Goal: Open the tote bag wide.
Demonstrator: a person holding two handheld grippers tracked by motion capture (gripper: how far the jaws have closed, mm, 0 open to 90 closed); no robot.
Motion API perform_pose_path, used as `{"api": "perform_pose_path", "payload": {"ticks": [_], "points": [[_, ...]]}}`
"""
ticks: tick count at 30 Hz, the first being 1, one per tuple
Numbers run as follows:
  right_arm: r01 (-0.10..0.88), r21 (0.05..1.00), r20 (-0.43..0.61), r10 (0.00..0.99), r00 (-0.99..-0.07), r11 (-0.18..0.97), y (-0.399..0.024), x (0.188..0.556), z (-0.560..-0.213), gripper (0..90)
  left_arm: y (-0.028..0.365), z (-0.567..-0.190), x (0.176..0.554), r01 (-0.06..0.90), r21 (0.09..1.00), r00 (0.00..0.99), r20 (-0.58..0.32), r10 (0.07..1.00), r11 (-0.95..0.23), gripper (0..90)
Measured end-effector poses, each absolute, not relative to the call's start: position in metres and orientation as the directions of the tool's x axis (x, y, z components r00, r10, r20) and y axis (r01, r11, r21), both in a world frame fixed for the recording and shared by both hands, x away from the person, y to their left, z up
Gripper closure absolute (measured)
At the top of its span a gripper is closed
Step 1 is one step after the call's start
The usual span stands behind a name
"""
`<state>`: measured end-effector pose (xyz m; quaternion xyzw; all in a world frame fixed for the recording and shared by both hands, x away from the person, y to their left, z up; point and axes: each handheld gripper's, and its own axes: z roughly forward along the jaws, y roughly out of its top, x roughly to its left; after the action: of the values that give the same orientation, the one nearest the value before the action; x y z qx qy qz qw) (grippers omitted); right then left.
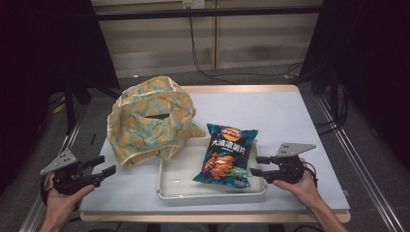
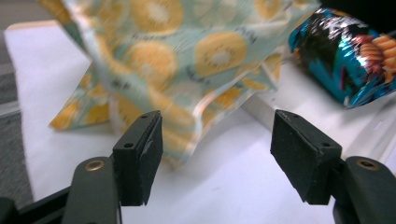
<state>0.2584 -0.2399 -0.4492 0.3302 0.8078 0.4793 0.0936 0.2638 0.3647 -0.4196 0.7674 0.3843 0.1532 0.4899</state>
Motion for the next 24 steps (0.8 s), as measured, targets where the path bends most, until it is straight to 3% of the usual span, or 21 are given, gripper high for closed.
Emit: {"api": "perform_pose_path", "payload": {"ticks": [6,11,24], "points": [[0.446,0.847,0.17,0.649,-0.742,0.289,-0.246,0.274,-0.444,40.2,0.364,-0.411,0.239,0.448,0.861,0.662,-0.138,0.737,-0.241,34.5],[0.437,0.858,0.153,0.679,-0.718,0.269,-0.249,0.288,-0.438,40.1,0.342,-0.403,0.221,0.438,0.862,0.716,-0.161,0.679,-0.257,34.7],[0.445,0.859,0.165,0.687,-0.708,0.253,-0.252,0.316,-0.433,55.2,0.26,-0.408,0.23,0.402,0.871,0.831,-0.218,0.511,-0.281,38.0]]}}
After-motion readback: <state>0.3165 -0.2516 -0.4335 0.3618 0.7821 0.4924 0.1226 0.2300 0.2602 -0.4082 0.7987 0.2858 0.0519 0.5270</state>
